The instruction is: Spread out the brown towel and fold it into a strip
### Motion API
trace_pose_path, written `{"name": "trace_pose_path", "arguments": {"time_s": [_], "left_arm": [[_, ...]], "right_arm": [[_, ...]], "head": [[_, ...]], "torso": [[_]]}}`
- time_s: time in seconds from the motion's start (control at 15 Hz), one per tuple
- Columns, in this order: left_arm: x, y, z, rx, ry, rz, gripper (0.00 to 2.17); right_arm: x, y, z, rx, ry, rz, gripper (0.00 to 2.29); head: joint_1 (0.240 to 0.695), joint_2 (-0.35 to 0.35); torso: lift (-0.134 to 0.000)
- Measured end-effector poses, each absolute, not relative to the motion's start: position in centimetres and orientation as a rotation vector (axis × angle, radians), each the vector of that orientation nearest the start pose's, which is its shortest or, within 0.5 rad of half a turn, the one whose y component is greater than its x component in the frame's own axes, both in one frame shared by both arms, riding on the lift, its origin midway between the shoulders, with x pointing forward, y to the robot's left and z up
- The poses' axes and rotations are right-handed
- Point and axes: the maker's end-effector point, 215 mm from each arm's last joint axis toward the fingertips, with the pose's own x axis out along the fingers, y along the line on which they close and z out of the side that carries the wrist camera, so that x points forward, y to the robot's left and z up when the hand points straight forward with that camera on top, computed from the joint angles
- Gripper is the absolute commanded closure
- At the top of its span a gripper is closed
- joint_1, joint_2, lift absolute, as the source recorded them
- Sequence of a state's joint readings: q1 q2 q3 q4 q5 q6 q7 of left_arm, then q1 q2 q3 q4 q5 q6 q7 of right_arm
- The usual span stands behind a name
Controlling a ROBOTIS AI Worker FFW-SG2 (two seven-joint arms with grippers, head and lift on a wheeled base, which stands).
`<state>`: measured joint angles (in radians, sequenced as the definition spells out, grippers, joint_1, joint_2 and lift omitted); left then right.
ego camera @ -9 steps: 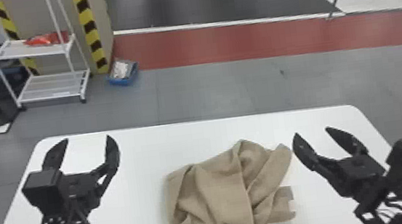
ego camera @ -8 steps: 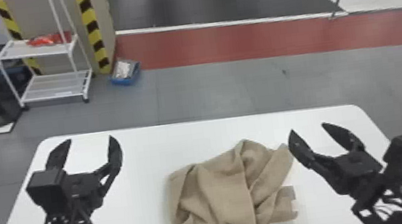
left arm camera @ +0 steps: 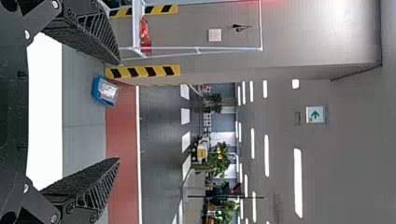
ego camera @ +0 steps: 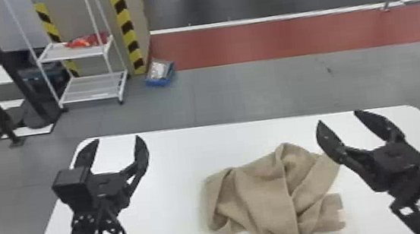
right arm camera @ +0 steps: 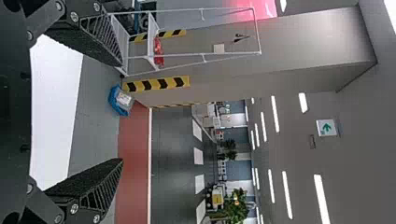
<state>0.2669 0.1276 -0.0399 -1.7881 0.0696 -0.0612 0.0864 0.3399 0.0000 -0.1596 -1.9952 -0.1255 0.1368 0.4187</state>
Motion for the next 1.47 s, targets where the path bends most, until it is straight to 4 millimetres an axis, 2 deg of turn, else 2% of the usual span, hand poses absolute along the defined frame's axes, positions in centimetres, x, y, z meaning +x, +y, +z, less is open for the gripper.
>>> {"name": "trace_pose_path", "arguments": {"time_s": [0.87, 1.07, 1.27, 1.47], "left_arm": [[52.7, 24.1, -34.9, 0.038, -0.009, 0.005, 0.17], [52.6, 24.0, -35.4, 0.039, -0.001, 0.003, 0.17], [52.5, 24.1, -36.0, 0.041, 0.010, 0.004, 0.17], [52.3, 23.9, -36.6, 0.041, 0.020, -0.004, 0.17]], "right_arm": [[49.9, -22.6, -32.9, 0.091, 0.034, 0.283, 0.19], [49.9, -22.5, -34.6, 0.103, 0.069, 0.292, 0.23], [48.2, -21.6, -37.3, 0.113, 0.137, 0.349, 0.28], [46.5, -22.3, -40.3, 0.058, 0.221, 0.347, 0.28]], "head": [[0.695, 0.017], [0.695, 0.015], [0.695, 0.027], [0.695, 0.024]], "torso": [[0.000], [0.000], [0.000], [0.000]]}}
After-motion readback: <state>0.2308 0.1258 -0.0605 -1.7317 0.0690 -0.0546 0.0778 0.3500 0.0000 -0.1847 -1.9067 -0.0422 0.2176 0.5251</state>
